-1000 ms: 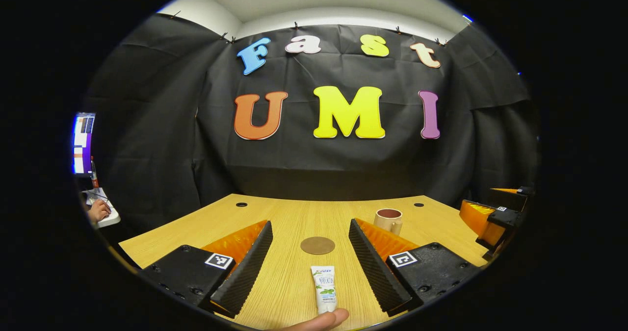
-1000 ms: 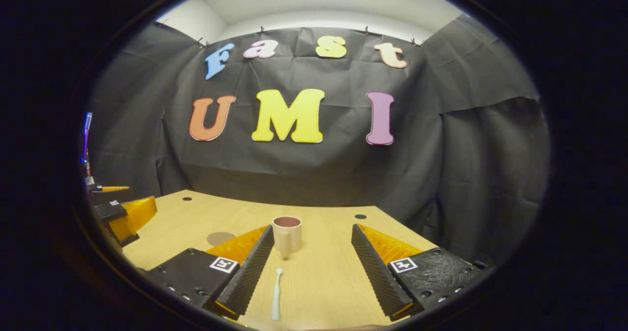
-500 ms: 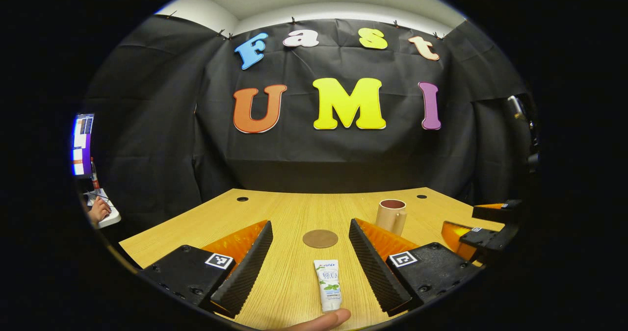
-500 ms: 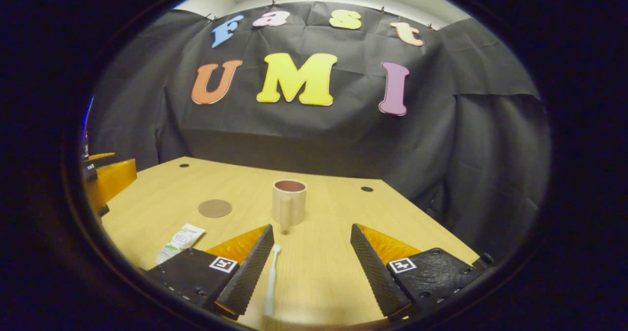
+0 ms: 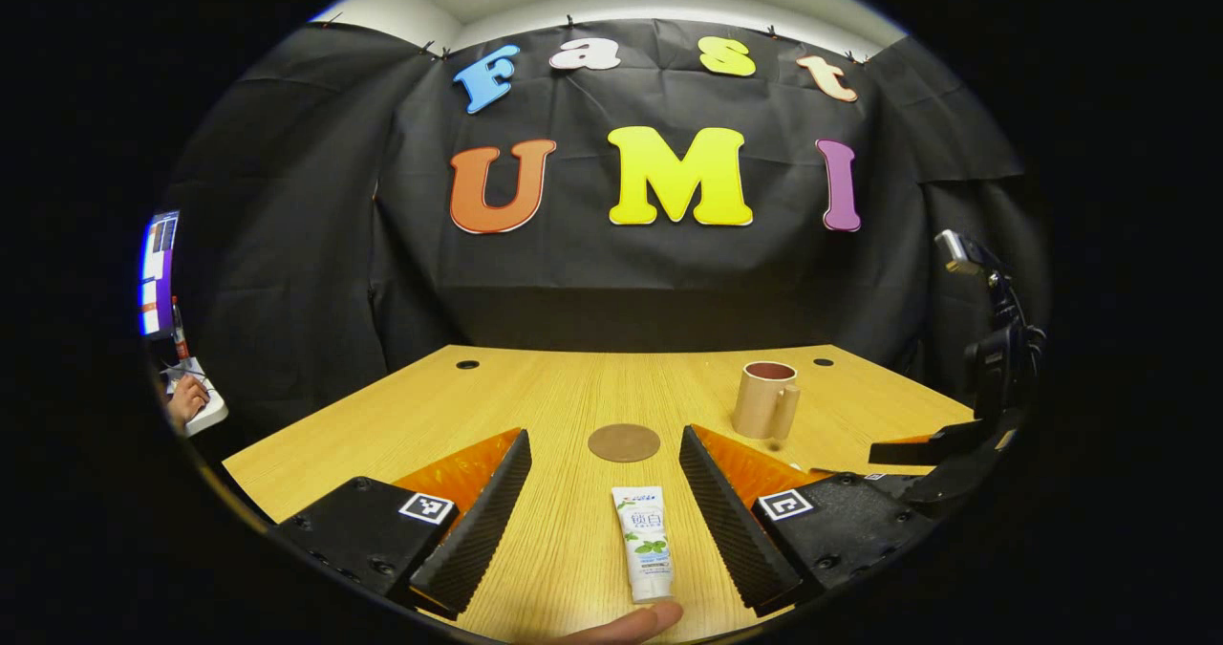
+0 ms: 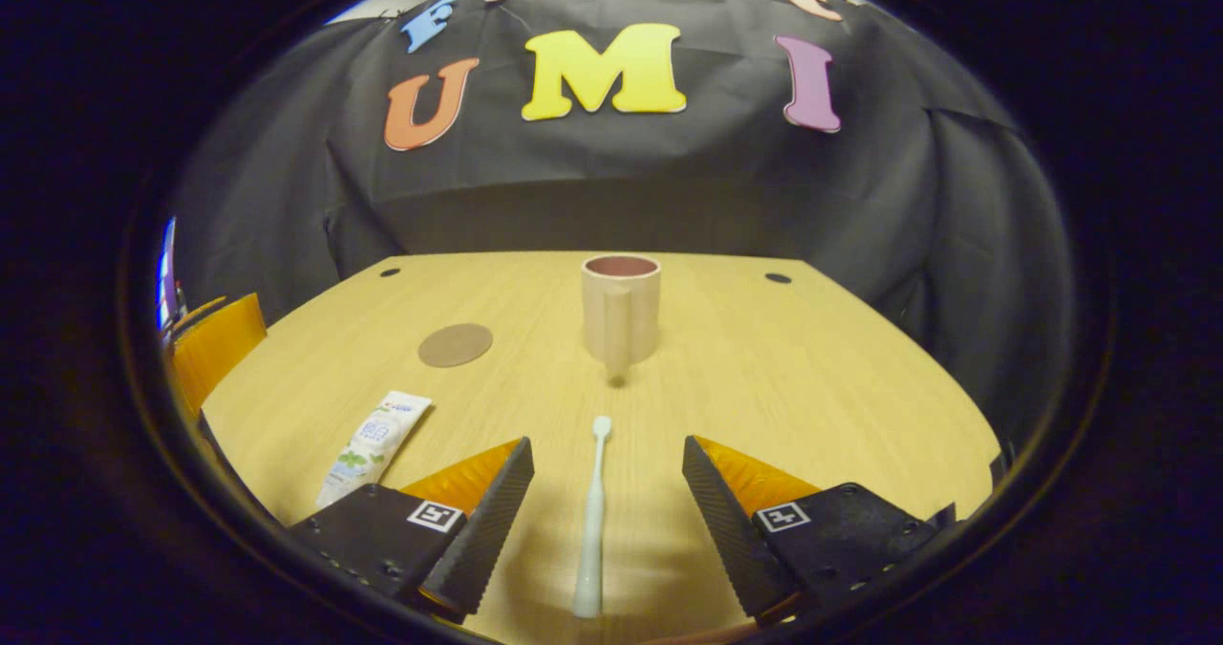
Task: Put the toothbrush and toothpaste on the desktop into the cup, then pick up the cup and place it on the coaster on the desktop.
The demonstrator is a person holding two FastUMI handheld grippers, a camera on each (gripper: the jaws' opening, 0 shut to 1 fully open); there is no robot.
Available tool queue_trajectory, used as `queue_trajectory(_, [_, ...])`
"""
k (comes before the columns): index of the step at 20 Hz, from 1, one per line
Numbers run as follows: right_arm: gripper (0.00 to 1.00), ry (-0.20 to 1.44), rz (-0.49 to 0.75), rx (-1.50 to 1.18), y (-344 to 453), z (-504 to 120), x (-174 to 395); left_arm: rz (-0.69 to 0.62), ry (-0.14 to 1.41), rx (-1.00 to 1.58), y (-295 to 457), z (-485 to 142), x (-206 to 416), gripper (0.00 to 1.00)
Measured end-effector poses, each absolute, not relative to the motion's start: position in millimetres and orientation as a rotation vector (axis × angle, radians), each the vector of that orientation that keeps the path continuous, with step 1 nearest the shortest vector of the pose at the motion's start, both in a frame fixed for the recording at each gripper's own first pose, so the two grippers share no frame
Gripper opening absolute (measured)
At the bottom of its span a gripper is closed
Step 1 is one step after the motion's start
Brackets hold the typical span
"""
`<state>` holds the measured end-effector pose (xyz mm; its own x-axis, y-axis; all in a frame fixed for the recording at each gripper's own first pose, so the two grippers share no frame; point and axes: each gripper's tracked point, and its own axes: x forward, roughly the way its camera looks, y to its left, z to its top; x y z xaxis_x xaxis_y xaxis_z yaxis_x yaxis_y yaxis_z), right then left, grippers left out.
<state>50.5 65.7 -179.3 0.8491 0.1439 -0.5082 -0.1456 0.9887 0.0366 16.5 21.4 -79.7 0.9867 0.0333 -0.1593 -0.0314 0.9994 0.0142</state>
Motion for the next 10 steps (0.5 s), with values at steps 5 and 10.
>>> queue_trajectory(5, [0.71,0.596,0.144,-0.056,72.6,-201.7,52.1,0.037,0.194,0.021,26.6,-95.7,18.9,0.99])
queue_trajectory(10, [0.47,0.645,0.168,0.029,76.4,-212.0,51.3,0.034,0.223,0.024,23.9,-107.3,19.8,0.99])
